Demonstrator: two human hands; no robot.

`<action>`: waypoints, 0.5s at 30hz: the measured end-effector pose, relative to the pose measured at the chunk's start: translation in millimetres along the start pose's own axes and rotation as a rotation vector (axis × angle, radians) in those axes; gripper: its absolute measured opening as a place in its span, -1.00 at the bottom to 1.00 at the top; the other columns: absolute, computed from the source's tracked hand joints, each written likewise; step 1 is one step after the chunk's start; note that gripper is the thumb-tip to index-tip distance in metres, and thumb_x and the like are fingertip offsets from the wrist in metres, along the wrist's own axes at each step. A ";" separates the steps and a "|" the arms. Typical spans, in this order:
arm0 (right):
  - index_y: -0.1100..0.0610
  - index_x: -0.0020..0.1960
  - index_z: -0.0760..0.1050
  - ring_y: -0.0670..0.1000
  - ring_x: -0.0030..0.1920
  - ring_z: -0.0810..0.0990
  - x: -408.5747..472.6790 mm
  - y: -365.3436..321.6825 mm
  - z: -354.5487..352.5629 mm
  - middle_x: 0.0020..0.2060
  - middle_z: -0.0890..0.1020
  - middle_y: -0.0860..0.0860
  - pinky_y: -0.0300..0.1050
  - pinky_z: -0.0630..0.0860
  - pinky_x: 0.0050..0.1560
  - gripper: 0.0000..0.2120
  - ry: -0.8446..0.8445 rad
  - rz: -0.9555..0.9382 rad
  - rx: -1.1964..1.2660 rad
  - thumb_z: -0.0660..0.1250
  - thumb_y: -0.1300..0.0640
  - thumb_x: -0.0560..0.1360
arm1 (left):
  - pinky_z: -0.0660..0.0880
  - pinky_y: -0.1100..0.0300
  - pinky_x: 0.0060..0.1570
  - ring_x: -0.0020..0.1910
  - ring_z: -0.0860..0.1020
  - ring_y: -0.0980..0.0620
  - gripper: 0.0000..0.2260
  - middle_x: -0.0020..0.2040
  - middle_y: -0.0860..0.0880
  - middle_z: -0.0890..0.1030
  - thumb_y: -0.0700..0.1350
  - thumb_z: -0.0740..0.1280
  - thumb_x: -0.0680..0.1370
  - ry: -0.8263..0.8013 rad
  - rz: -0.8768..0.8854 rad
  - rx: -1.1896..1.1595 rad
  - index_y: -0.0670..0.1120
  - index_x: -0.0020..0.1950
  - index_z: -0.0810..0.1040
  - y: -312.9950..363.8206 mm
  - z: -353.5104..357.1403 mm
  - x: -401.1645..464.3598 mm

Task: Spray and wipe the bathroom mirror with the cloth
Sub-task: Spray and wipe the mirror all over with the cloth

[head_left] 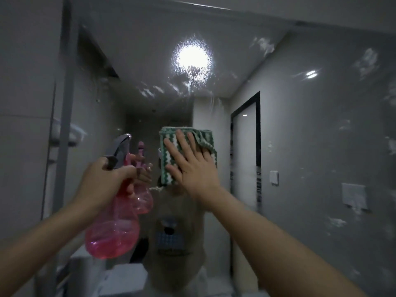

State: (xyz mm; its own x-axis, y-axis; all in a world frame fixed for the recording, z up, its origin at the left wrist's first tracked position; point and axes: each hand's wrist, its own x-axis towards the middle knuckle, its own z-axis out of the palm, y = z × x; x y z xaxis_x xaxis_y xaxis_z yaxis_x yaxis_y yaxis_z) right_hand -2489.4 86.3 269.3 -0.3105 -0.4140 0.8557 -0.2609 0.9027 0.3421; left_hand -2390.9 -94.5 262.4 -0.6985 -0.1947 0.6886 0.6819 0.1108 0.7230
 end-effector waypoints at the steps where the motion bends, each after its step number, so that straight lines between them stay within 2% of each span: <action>1: -0.13 0.49 -0.31 0.00 0.49 -0.30 16.5 9.4 -9.9 0.50 -0.28 -0.05 -0.07 -0.14 0.43 -0.46 -0.016 -0.008 -0.011 -0.20 -0.22 0.60 | 0.38 0.25 -0.61 -0.65 0.38 -0.03 -0.70 -0.62 -0.11 0.41 -0.43 0.25 0.44 0.010 0.010 -0.009 -0.13 -0.43 0.52 4.3 -5.5 3.5; 4: -0.15 0.51 -0.34 -0.01 0.51 -0.32 65.8 39.3 -41.4 0.52 -0.30 -0.06 -0.06 -0.22 0.46 -0.46 -0.025 0.077 -0.016 -0.19 -0.21 0.62 | 0.38 0.24 -0.65 -0.66 0.37 0.07 -0.84 -0.63 -0.04 0.41 -0.43 0.24 0.46 0.023 0.063 -0.030 -0.21 -0.19 0.53 16.0 -18.2 13.2; 7: -0.13 0.52 -0.33 0.00 0.51 -0.32 101.2 69.8 -62.7 0.53 -0.29 -0.03 0.00 -0.23 0.47 -0.46 -0.016 0.163 0.000 -0.19 -0.20 0.63 | 0.37 0.23 -0.65 -0.67 0.36 0.07 -0.87 -0.63 -0.04 0.38 -0.45 0.23 0.46 0.039 0.080 -0.029 -0.27 -0.13 0.51 19.3 -24.9 22.4; 12: -0.11 0.53 -0.32 0.05 0.52 -0.30 121.8 91.6 -76.6 0.53 -0.29 0.02 0.08 -0.25 0.47 -0.45 0.000 0.265 0.051 -0.19 -0.20 0.63 | 0.38 0.25 -0.64 -0.67 0.36 0.05 -0.86 -0.64 -0.06 0.38 -0.47 0.22 0.44 0.032 0.086 0.015 -0.28 -0.17 0.50 18.5 -15.7 33.6; 15: -0.08 0.54 -0.33 0.07 0.52 -0.32 110.9 78.6 -68.9 0.52 -0.31 0.03 0.05 -0.25 0.47 -0.45 0.029 0.297 0.077 -0.18 -0.17 0.64 | 0.39 0.23 -0.62 -0.67 0.37 0.03 -0.81 -0.64 -0.07 0.39 -0.46 0.24 0.43 0.031 0.086 0.010 -0.23 -0.31 0.48 13.7 -5.7 36.0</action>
State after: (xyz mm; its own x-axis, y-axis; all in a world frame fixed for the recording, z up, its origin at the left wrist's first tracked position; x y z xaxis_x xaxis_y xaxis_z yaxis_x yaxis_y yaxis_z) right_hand -2481.4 119.5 417.9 -0.3576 -0.1291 0.9249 -0.2316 0.9717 0.0461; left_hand -2405.5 -105.6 296.8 -0.6301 -0.2140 0.7465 0.7369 0.1385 0.6617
